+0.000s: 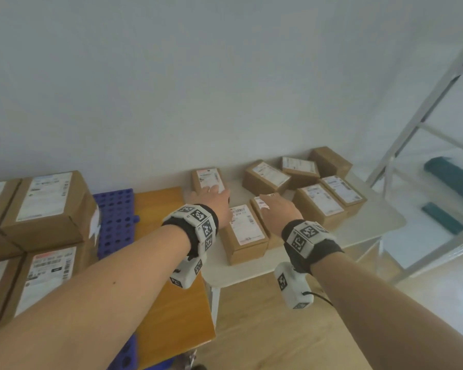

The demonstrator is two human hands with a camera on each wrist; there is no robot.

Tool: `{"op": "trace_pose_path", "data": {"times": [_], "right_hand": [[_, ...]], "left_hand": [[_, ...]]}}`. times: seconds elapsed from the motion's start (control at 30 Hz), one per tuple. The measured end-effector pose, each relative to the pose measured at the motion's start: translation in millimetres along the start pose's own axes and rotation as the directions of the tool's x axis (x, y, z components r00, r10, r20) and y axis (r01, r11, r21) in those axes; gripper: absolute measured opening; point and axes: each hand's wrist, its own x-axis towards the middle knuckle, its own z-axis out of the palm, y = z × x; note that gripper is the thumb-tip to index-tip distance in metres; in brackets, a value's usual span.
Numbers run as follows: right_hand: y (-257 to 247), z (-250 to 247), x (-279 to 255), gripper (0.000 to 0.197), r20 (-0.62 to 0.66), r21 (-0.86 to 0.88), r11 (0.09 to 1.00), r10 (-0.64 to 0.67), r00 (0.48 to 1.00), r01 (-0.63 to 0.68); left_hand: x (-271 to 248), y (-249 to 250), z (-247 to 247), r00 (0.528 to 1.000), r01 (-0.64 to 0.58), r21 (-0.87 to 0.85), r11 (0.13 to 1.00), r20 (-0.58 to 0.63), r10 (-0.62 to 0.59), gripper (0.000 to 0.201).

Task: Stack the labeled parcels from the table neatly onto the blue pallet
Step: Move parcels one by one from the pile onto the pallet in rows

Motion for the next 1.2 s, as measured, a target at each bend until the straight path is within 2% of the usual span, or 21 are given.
{"op": "trace_pose_path", "data": {"times": [0.1,0.17,0.27,0.4,0.53,0.63,0.73,0.9,1.07,1.2], "right_hand": [[15.7,4.1,30.7,0.041,0.052,-0.013,1.0,0.017,0.998,-0.017],[30.6,4.5,50.5,0.045,0.091,-0.036,0.997,0.076,0.993,-0.073],[52.1,7.9,81.8,0.041,0.133,-0.059,0.989,0.143,0.981,-0.137],[75.7,23.7,110.8,0.045,0.209,-0.103,0.986,0.154,0.966,-0.135],[95.5,26.0,132.9,0.035,0.249,-0.084,0.99,0.134,0.959,-0.116],[110.4,22.0,142.6,0.038,0.296,-0.062,0.995,0.089,0.951,-0.074],[129.0,16.4,146.9,0.052,0.346,0.013,0.998,0.048,0.937,-0.056],[167.0,12.6,169.2,0.068,0.452,0.04,0.998,0.031,0.891,-0.055],[185.1,21.0,189.2,0.071,0.551,0.094,0.992,0.016,0.834,-0.081],[187.1,27.3,196.2,0.063,0.586,0.129,0.99,-0.032,0.81,-0.055]], "left_hand": [[34.5,1.4,6.4,0.999,0.001,-0.036,0.999,0.04,0.0,0.054],[53.6,6.7,9.7,0.998,0.0,-0.062,0.998,0.061,0.003,0.052],[79.3,18.5,17.9,0.996,-0.03,-0.094,0.995,0.078,0.037,0.045],[106.3,35.0,36.5,0.989,-0.034,-0.109,0.993,0.14,0.049,0.049],[132.3,52.3,43.8,0.984,-0.011,-0.127,0.992,0.175,0.034,0.05],[149.2,66.2,48.1,0.983,0.024,-0.134,0.991,0.182,0.0,0.05],[162.0,82.9,54.0,0.974,0.08,-0.133,0.988,0.222,-0.049,0.047],[173.7,115.8,65.0,0.947,0.204,-0.116,0.972,0.277,-0.165,0.047],[180.6,126.1,69.4,0.933,0.265,-0.108,0.958,0.28,-0.226,0.054],[182.0,131.4,74.9,0.927,0.314,-0.099,0.944,0.245,-0.282,0.064]]}}
